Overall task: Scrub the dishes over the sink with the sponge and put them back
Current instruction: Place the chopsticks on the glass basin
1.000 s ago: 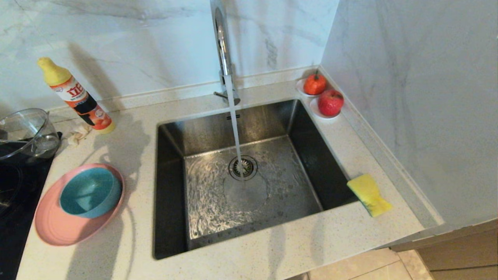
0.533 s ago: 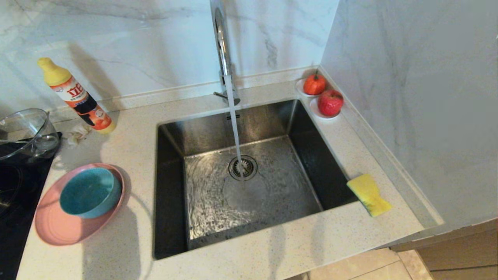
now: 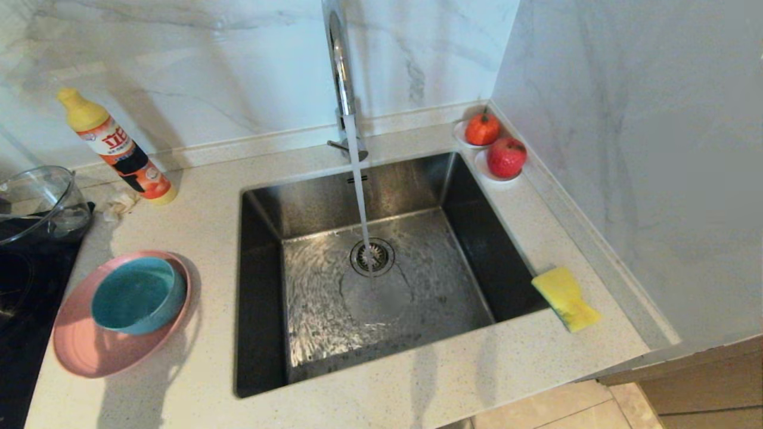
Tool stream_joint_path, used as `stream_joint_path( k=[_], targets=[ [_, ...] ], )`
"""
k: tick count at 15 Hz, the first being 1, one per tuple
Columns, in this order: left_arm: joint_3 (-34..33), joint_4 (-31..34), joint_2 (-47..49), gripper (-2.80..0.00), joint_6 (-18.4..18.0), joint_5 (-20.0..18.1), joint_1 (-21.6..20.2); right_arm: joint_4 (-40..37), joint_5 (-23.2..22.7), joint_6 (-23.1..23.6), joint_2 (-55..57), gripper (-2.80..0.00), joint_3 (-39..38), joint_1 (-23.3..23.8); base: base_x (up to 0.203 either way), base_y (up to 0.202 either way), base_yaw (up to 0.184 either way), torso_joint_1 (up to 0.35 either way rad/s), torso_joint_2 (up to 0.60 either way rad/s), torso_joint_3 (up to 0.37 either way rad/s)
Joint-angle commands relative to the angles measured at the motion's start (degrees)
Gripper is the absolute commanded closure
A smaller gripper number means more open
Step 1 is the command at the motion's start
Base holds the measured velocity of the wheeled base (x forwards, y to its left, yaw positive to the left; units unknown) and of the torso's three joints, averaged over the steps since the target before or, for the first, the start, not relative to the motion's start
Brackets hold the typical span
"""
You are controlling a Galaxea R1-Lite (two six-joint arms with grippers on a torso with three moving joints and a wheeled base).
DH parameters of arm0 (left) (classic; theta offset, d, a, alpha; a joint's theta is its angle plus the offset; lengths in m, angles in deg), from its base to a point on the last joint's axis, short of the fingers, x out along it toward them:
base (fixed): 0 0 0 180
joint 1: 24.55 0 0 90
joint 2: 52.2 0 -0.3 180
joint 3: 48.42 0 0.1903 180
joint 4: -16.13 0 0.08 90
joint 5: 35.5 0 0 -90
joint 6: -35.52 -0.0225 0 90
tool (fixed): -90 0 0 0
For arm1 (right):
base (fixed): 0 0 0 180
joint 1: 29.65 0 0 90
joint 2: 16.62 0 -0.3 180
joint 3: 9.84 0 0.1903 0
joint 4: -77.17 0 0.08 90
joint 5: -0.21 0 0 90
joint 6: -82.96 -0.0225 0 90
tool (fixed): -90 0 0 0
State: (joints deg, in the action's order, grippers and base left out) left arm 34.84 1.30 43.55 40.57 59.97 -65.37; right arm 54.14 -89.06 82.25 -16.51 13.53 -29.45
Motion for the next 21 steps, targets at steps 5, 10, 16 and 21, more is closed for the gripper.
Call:
stream_joint_path(
  k=[5,10,16,21],
  targets=[
    [0.05,-0.48,9.10,0.00,0.14,-0.11,3.55,0.02,-0.03,0.00,0.07,0.00,0.00,-0.03,0.000,0.000,0.000,0.000,0.00,0.000],
    [0.63,-0.78,10.07,0.00,1.14,-0.11,6.71,0.02,-0.03,0.00,0.07,0.00,0.00,-0.03,0.000,0.000,0.000,0.000,0.00,0.000],
    [4.56,-0.43,13.01,0.00,3.74,0.32,7.15,0.02,-0.03,0.00,0.07,0.00,0.00,-0.03,0.000,0.000,0.000,0.000,0.00,0.000],
    [10.09,2.28,11.53,0.00,6.45,0.50,7.07,0.02,-0.03,0.00,0.07,0.00,0.00,0.04,0.000,0.000,0.000,0.000,0.00,0.000]
  ],
)
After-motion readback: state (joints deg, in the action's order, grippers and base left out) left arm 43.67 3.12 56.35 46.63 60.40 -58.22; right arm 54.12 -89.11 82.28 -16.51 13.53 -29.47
